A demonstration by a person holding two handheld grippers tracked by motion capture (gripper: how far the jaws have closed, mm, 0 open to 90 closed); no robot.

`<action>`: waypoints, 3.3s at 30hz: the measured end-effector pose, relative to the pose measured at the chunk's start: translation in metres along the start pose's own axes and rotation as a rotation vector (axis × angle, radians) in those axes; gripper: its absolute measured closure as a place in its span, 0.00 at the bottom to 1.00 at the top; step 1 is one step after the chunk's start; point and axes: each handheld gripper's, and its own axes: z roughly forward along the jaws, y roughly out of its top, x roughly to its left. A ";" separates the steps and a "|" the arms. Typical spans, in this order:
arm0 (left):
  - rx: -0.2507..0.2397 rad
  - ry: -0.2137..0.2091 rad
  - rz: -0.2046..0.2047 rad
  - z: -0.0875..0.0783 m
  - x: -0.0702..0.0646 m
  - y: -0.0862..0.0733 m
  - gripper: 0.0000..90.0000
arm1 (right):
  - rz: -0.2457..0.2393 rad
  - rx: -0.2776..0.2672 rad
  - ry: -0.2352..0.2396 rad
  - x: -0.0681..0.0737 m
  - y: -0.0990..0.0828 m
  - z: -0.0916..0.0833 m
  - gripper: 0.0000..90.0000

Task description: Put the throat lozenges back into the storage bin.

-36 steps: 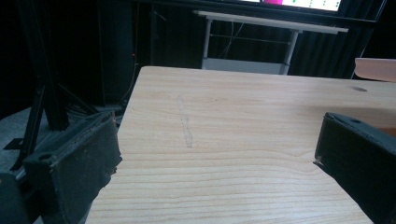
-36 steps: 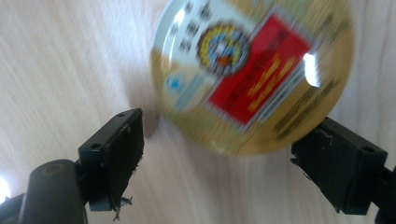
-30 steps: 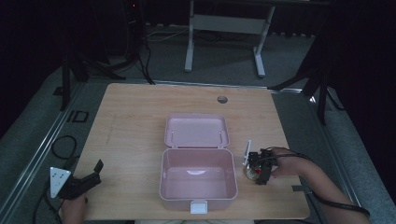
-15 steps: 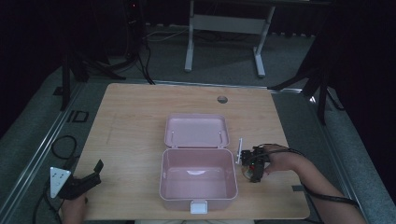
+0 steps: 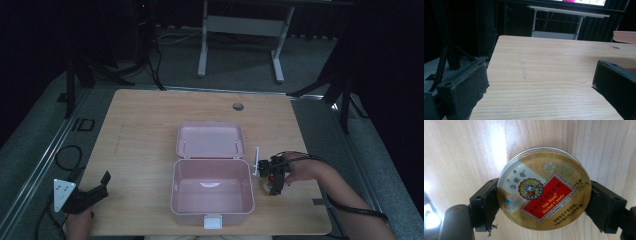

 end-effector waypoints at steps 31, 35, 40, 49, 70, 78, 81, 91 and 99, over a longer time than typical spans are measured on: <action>0.000 0.004 0.000 0.000 0.000 0.000 0.00 | 0.016 0.012 -0.037 0.058 -0.014 -0.104 0.22; -0.002 0.004 0.000 0.000 0.000 0.000 0.00 | 0.000 0.003 -0.040 0.070 -0.005 -0.117 0.22; 0.000 0.002 -0.002 0.000 0.000 0.000 0.00 | -0.010 -0.005 -0.048 0.081 0.007 -0.129 0.22; 0.001 0.001 -0.001 0.000 0.000 0.000 0.00 | -0.110 -0.026 -0.043 0.099 0.043 -0.142 0.22; 0.000 -0.002 -0.003 0.000 0.000 0.000 0.00 | -0.240 -0.016 -0.026 0.108 0.106 -0.128 0.22; 0.000 -0.003 -0.001 0.000 0.000 0.000 0.00 | -0.248 0.001 -0.011 0.099 0.117 -0.102 0.22; -0.002 -0.003 -0.003 0.000 0.000 0.000 0.00 | -0.245 0.000 -0.009 0.090 0.118 -0.089 0.22; 0.001 -0.004 0.001 0.000 0.000 0.000 0.00 | -0.226 0.014 0.011 0.077 0.119 -0.059 0.22; 0.002 -0.003 0.000 0.000 0.000 0.000 0.00 | -0.249 0.032 0.013 0.076 0.123 -0.048 0.22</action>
